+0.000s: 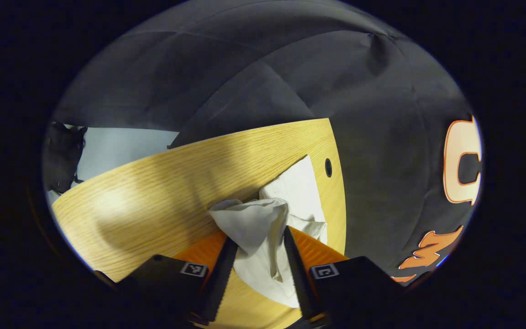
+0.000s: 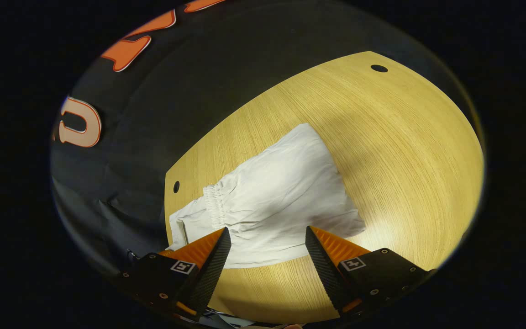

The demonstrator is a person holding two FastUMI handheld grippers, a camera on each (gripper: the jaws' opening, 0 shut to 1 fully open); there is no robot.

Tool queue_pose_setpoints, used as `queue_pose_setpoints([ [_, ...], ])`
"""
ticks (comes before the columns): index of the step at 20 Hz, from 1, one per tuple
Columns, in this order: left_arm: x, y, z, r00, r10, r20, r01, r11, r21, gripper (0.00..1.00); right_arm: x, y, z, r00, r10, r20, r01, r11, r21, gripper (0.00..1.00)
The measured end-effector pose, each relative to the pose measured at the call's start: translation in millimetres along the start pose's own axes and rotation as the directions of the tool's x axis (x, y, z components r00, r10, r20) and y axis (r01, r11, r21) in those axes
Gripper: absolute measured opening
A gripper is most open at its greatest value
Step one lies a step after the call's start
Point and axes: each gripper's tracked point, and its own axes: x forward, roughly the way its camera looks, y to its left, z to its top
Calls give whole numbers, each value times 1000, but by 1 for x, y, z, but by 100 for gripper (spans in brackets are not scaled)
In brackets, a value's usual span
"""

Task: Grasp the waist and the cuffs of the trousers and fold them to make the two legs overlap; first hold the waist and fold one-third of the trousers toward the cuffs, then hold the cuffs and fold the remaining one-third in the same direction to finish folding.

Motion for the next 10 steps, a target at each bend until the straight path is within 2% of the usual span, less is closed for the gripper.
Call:
queue_pose_setpoints([
  [1, 7, 4, -2, 1000, 31, -3, -31, 1000, 6, 53, -2, -2, 0, 1000, -1, 4, 1, 1000, 9, 99],
  [3, 27, -5, -5, 1000, 10, -3, -10, 1000, -10, 17, -3, -9, -1, 1000, -10, 9, 9, 1000, 22, 99],
  [5, 17, -5, 0, 1000, -11, 9, 11, 999, -32, 8, -5, -13, -4, 1000, -14, 11, 13, 999, 32, 99],
  [7, 9, -9, 3, 999, -30, 24, 31, 999, -33, 5, -9, -14, -4, 1000, -10, 20, 9, 999, 37, 99],
  [10, -4, -29, 3, 998, -42, 43, 40, 997, 62, 5, -14, -16, -1, 999, -11, 46, 10, 1000, 18, 99],
])
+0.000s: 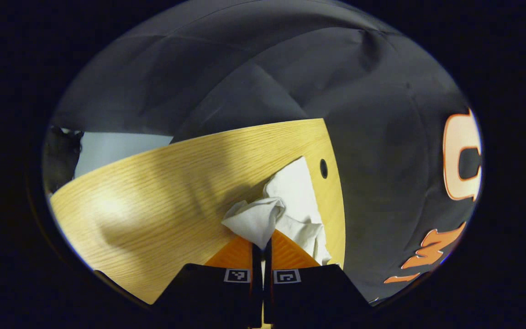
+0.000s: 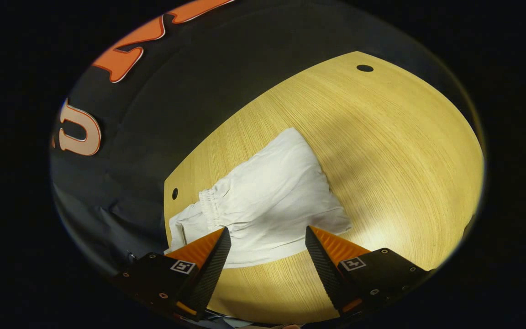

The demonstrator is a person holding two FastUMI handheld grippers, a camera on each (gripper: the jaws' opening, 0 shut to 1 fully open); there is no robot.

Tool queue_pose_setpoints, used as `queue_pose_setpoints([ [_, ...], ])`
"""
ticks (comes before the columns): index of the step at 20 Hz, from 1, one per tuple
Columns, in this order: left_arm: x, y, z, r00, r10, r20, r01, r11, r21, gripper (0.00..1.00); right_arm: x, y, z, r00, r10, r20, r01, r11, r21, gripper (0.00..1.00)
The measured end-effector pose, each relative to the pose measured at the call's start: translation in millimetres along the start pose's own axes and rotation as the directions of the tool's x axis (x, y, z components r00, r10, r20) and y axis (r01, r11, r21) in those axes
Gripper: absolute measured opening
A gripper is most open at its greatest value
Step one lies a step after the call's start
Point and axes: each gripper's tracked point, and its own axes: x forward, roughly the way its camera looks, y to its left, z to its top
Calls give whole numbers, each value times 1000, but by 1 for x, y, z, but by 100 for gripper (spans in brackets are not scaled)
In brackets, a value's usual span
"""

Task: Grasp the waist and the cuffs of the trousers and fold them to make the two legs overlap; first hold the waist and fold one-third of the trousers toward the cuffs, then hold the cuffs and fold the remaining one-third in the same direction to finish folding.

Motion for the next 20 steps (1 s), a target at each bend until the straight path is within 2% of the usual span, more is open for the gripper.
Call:
queue_pose_setpoints([
  [2, -12, -21, 2, 1000, -14, 13, 13, 997, 79, 5, -3, 1, 2, 1000, 7, 18, -7, 1000, -7, 99],
  [5, -33, -75, -2, 995, -99, 20, 95, 983, 157, 4, -13, 1, 4, 999, 17, 44, -16, 1000, -23, 99],
  [8, -52, -129, -12, 985, -173, 18, 163, 954, 253, 4, -26, -7, 12, 994, 7, 105, -2, 999, -47, 99],
  [11, -64, -185, -32, 972, -237, 3, 221, 912, 347, 5, -50, -26, 22, 984, -19, 175, 35, 995, -89, 99],
  [16, -69, -269, -94, 944, -323, -67, 316, 827, 465, 5, -96, -61, 42, 958, -58, 282, 105, 982, -156, 98],
  [18, -66, -294, -127, 933, -343, -106, 349, 794, 497, 4, -114, -76, 52, 941, -80, 329, 146, 972, -183, 99],
  [20, -60, -306, -154, 930, -342, -138, 360, 760, 541, 5, -130, -90, 55, 935, -75, 347, 148, 971, -189, 99],
])
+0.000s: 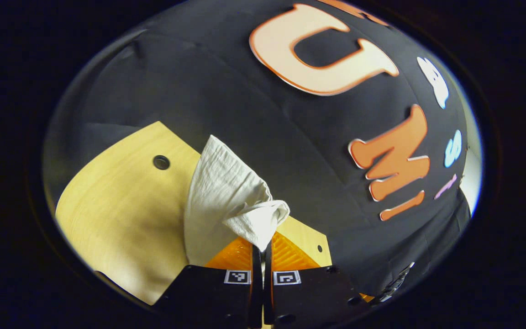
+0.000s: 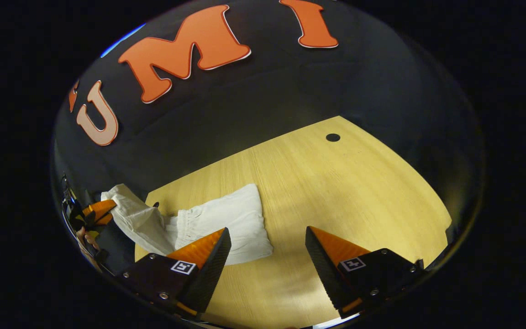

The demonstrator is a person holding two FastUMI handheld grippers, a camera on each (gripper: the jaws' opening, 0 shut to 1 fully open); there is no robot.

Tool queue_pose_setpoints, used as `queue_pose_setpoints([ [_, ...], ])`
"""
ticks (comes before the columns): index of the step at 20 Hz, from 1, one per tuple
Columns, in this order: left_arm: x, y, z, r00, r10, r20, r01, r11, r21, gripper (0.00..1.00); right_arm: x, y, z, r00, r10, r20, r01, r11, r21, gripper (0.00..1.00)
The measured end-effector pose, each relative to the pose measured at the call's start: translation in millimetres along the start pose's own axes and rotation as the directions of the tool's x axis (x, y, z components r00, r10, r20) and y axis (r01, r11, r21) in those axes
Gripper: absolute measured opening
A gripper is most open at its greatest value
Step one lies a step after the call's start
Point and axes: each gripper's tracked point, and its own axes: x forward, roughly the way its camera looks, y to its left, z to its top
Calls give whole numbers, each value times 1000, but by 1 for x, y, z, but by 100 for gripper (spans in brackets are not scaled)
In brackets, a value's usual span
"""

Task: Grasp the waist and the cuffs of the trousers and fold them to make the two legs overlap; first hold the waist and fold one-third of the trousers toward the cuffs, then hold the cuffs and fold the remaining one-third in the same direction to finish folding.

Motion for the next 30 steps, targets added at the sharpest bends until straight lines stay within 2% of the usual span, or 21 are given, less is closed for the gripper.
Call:
queue_pose_setpoints([
  [9, 93, -111, -104, 981, -65, -185, 87, 990, 111, 5, -10, -47, 1, 1000, 14, 7, -15, 999, 44, 99],
  [13, 125, -126, -157, 965, -14, -263, 62, 983, 175, 5, -13, -68, -10, 1000, 20, -10, -19, 999, 49, 99],
  [16, 139, -130, -193, 947, 50, -317, 15, 980, 199, 5, -13, -81, -14, 1000, 23, -21, -21, 997, 81, 98],
  [20, 149, -125, -219, 908, 147, -392, -49, 967, 250, 5, -13, -99, -24, 999, 13, -38, -10, 996, 93, 99],
  [22, 146, -129, -222, 884, 162, -439, -46, 963, 264, 12, -15, -102, -27, 999, 17, -45, -13, 995, 94, 99],
  [23, 148, -133, -225, 877, 159, -453, -39, 964, 262, 9, -16, -102, -25, 999, 21, -44, -17, 995, 94, 99],
  [26, 135, -148, -246, 870, 139, -473, -5, 962, 274, 100, -19, -98, -22, 999, 29, -33, -27, 997, 73, 99],
  [27, 131, -152, -250, 874, 150, -463, 2, 950, 311, 97, -20, -96, -20, 999, 34, -28, -32, 998, 63, 99],
  [28, 128, -153, -250, 880, 162, -446, 8, 935, 355, 100, -21, -92, -17, 999, 40, -22, -38, 998, 53, 99],
  [30, 112, -161, -241, 899, 164, -407, 26, 905, 424, 99, -24, -85, -12, 998, 55, -9, -54, 998, 32, 99],
])
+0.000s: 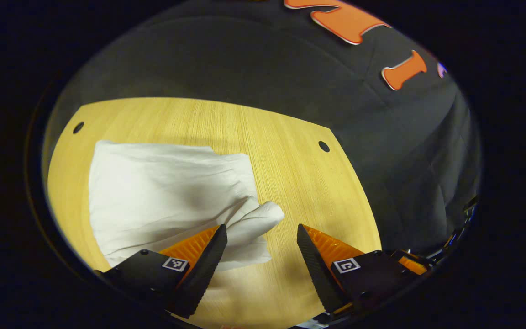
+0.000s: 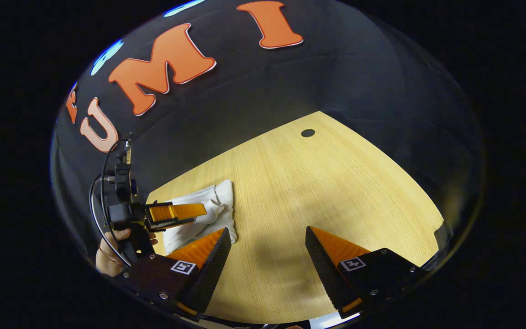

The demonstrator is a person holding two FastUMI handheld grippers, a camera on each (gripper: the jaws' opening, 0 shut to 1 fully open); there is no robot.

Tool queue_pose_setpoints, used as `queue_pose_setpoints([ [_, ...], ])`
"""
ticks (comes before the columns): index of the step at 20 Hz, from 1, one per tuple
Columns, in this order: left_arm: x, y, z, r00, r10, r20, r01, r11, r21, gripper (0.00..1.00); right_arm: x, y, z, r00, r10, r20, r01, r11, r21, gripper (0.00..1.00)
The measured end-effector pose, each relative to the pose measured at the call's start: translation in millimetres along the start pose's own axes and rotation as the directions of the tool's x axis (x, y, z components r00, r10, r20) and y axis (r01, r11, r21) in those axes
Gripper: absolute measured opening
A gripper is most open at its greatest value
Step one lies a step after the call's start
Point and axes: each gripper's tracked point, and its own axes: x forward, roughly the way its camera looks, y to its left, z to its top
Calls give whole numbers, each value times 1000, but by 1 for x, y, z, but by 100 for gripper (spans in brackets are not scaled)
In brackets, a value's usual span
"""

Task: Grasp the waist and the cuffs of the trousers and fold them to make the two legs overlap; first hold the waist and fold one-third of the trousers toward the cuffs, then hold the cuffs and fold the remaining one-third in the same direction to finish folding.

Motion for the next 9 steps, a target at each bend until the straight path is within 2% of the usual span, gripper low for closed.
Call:
queue_pose_setpoints([
  [3, -35, -3, 23, 994, 25, 106, -32, 998, 58, 99, -2, 15, 9, 999, 26, 19, -25, 999, -36, 98],
  [5, -63, 2, 40, 978, 57, 198, -76, 993, 89, 99, -3, 25, 15, 998, 44, 35, -41, 997, -65, 99],
  [7, -93, 5, 53, 955, 95, 282, -133, 984, 121, 99, -8, 39, 27, 994, 70, 80, -61, 992, -107, 99],
  [9, -130, 12, 79, 918, 145, 369, -205, 970, 130, 99, -17, 57, 51, 978, 113, 174, -84, 983, -165, 99],
])
